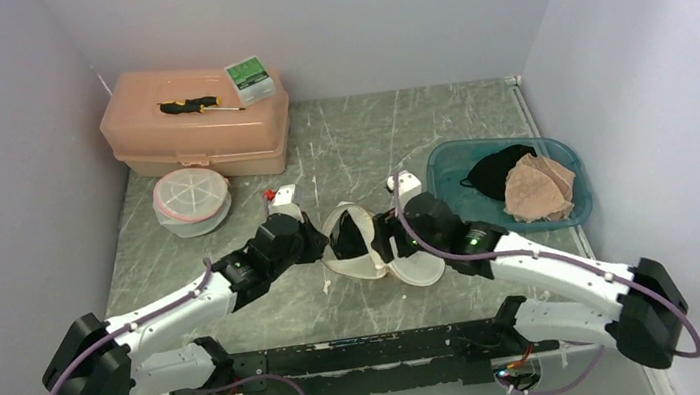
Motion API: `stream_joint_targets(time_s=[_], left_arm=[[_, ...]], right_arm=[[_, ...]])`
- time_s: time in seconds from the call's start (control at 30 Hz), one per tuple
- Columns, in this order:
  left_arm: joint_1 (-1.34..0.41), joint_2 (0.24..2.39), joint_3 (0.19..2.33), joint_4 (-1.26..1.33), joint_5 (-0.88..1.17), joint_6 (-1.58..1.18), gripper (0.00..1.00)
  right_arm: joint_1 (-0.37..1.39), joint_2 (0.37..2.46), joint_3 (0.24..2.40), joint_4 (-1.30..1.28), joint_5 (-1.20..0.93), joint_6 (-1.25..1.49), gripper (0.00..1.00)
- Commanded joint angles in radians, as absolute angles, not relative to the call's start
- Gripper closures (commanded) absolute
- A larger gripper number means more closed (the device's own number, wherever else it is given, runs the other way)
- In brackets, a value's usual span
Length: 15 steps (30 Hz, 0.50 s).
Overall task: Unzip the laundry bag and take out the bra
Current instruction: Open the laundry bag at the center of the board, then pick up the bra from the laundry bag.
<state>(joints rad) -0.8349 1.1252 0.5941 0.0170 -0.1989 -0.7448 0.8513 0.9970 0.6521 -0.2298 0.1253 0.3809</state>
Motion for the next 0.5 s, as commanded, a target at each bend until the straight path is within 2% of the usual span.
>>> stream_joint_targets(time_s=[0.0, 0.1, 0.2, 0.27, 0.33, 0.37, 0.4, 0.47], left_arm=[[-0.838, 1.145, 0.627, -0.031, -0.175, -0.763, 0.92], [-0.838, 1.144, 0.625, -0.032, -0.178, -0.76, 0.93], [-0.838, 1.136, 0.623, -0.037, -0.183, -0.759, 0.94], [-0.838, 1.127, 0.623, -0.045, -0.189, -0.758, 0.94], [-0.839, 1.114, 0.624, -0.057, -0.195, -0.756, 0.94], [-0.839, 1.107, 0.625, -0.065, -0.196, -0.757, 0.95], [-0.838, 1.099, 0.627, -0.075, -0.197, -0.758, 0.95], [-0.839, 1.078, 0.628, -0.088, -0.202, -0.769, 0.96]], right_arm=[[0.862, 1.11, 0.706, -0.173, 0.225, 0.352, 0.28], [0.863, 1.178, 0.727, -0.152, 0.238, 0.352, 0.32], [0.863, 1.218, 0.732, -0.117, 0.209, 0.357, 0.4], [0.863, 1.224, 0.731, -0.099, 0.201, 0.363, 0.53], [0.864, 1.212, 0.732, -0.111, 0.227, 0.37, 0.73], [0.865, 1.205, 0.732, -0.118, 0.243, 0.369, 0.79], [0.864, 1.186, 0.732, -0.127, 0.265, 0.366, 0.93], [0.865, 1.166, 0.744, -0.161, 0.308, 0.359, 1.0]])
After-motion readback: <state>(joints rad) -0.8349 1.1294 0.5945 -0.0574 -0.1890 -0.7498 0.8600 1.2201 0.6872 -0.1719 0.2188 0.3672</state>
